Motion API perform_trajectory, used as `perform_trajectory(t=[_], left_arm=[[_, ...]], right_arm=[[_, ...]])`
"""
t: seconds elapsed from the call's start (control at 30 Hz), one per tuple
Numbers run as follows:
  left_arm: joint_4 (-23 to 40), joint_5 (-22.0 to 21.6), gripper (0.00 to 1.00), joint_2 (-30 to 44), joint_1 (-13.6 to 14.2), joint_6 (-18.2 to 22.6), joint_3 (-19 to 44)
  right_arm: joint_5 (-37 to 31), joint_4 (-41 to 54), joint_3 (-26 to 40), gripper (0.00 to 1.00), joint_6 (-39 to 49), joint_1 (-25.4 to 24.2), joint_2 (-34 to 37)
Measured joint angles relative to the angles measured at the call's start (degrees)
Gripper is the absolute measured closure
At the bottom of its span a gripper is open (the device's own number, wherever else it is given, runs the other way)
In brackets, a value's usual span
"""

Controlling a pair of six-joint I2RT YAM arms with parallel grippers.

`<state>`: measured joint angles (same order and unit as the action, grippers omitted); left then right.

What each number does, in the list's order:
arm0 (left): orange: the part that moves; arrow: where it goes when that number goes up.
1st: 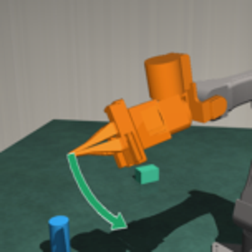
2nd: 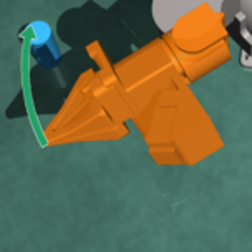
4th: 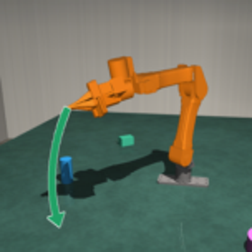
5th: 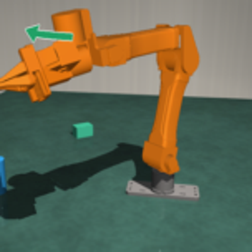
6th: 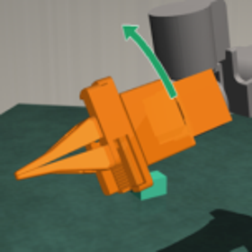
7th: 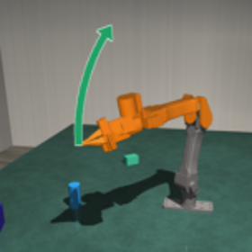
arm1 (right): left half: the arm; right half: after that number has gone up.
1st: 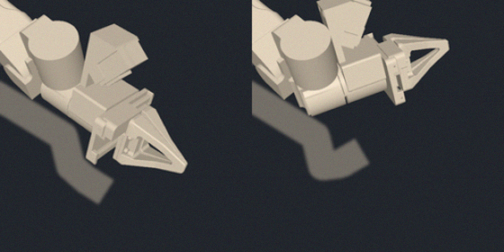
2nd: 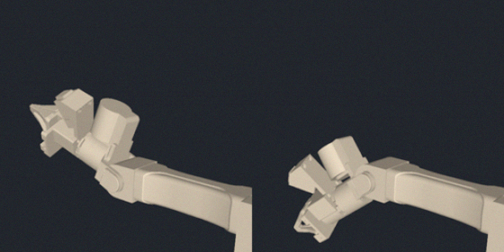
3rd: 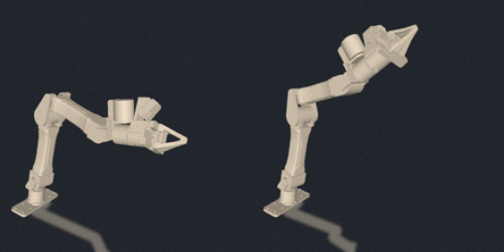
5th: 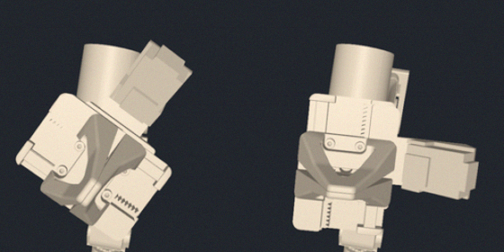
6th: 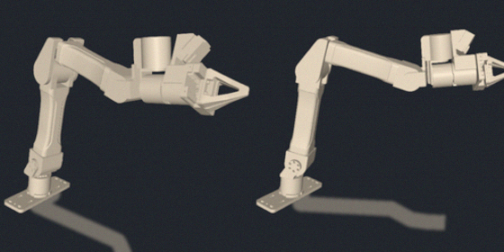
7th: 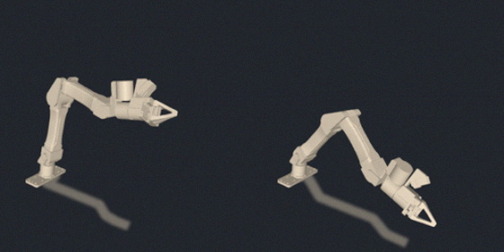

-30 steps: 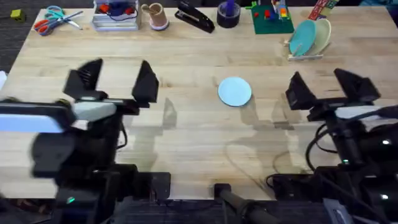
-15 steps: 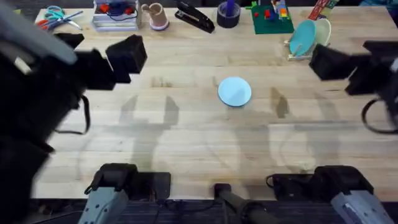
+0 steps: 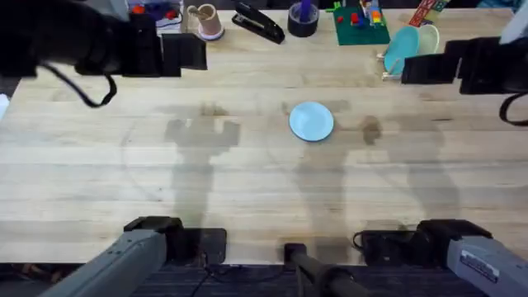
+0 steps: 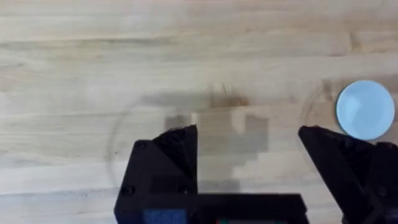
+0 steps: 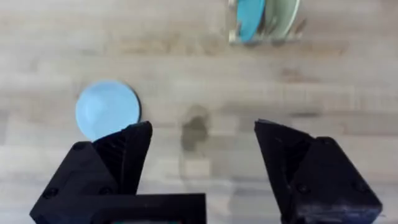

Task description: Pick up the plates from the table one by one and place each into a slot on the dish rack.

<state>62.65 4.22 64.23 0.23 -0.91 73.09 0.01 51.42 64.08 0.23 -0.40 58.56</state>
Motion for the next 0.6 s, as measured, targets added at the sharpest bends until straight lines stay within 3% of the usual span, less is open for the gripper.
perform_trajectory(t=[0.23,0.6], left_arm=[[3.2,0.8,0.009,6.8,0.0,0.0,2.0],[3.2,1.9,0.008,7.3,0.0,0.0,2.0]], right_arm=[[0.0,6.2,1.7,0.007,0.0,0.0,5.9],[0.0,6.9,1.8,0.007,0.0,0.0,6.7]])
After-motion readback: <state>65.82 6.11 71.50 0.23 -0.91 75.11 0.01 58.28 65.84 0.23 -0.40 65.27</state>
